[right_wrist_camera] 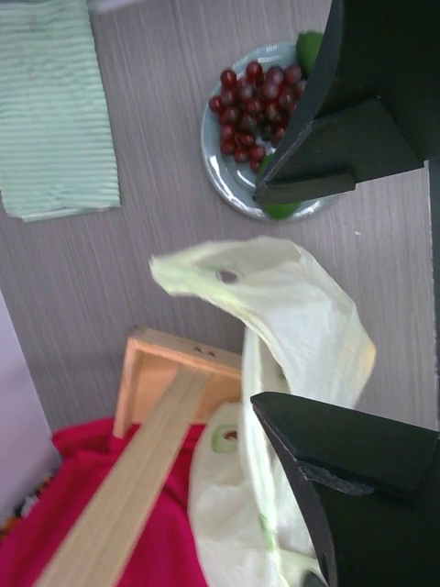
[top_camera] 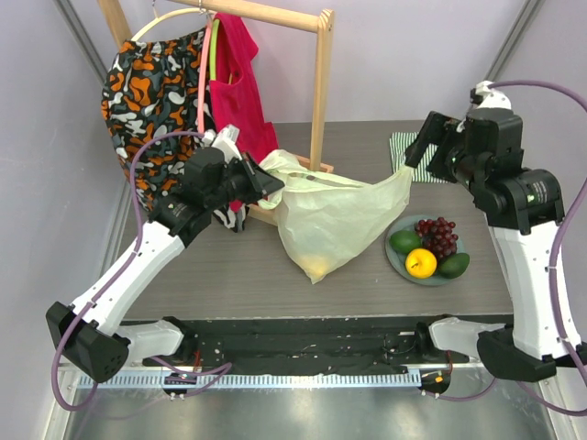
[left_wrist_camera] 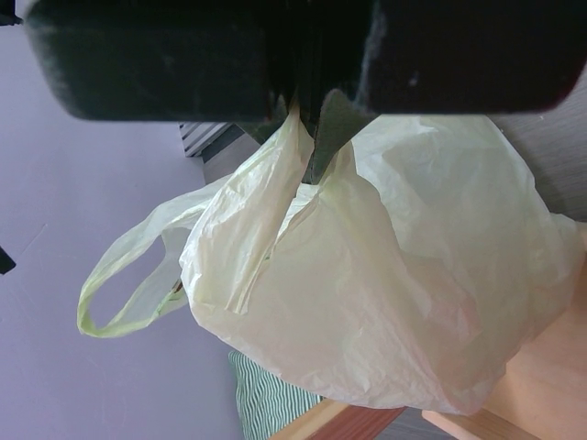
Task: Place the fruits into the plastic bag
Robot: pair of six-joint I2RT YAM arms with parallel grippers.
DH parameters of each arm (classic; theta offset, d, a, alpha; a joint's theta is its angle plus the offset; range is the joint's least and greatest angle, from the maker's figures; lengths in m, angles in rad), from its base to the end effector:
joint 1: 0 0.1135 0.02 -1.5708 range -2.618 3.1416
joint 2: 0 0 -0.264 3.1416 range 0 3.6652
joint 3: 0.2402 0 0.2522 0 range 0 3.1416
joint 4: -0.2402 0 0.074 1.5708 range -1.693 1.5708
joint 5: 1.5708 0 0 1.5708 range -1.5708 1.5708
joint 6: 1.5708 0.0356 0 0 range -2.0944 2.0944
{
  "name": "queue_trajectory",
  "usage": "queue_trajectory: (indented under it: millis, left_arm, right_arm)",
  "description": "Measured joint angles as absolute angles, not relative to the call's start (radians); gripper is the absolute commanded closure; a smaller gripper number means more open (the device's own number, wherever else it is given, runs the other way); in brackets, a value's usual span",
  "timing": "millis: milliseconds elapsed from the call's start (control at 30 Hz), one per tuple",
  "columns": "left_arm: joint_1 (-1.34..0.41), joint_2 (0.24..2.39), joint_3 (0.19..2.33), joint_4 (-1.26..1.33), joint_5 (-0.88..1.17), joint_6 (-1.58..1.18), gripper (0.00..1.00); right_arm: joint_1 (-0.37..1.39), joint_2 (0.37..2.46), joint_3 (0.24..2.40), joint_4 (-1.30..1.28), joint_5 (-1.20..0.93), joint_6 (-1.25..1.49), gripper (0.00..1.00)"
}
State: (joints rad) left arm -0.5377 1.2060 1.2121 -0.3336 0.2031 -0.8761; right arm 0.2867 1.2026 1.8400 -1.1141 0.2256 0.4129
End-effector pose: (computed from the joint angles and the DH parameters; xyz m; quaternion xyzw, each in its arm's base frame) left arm 0.2312 -0.1462 0.3866 -0.0780 0.8071 -0.4390 0.3870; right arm 0.1775 0.0440 0.5039 0.1120 0.8433 0.0868 0.5185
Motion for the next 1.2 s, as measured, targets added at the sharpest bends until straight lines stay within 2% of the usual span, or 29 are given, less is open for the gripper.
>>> queue_trajectory:
  millis: [167, 333, 467, 767, 1200]
  left_arm:
    - [-0.534, 1.206, 1.212, -0.334, 0.203, -0.868, 1.0]
    - [-0.534, 1.206, 1.212, -0.334, 0.201, -0.858, 1.0]
    - [-0.532, 1.193, 1.197, -0.334, 0.192, -0.856, 1.0]
    - [-0.522, 1.168, 1.17, -0.341, 0.188, -0.852, 1.0]
    - [-0.493, 1.226, 1.17, -0.341, 0.249, -0.824, 1.0]
  right_arm:
    - [0.15, 1.258, 1.847, -1.133, 0.237, 0.383, 0.17]
    - [-0.118, 1.252, 1.586, -1.063, 0.131, 0.347, 0.25]
    - [-0.255, 1.258, 1.419, -1.028, 0.081, 0.335, 0.3]
    - [-0.323, 1.263, 1.186, -0.954, 0.036, 0.284, 0.36]
    - [-0.331, 1.357, 1.108, -0.874, 0.027, 0.225, 0.52]
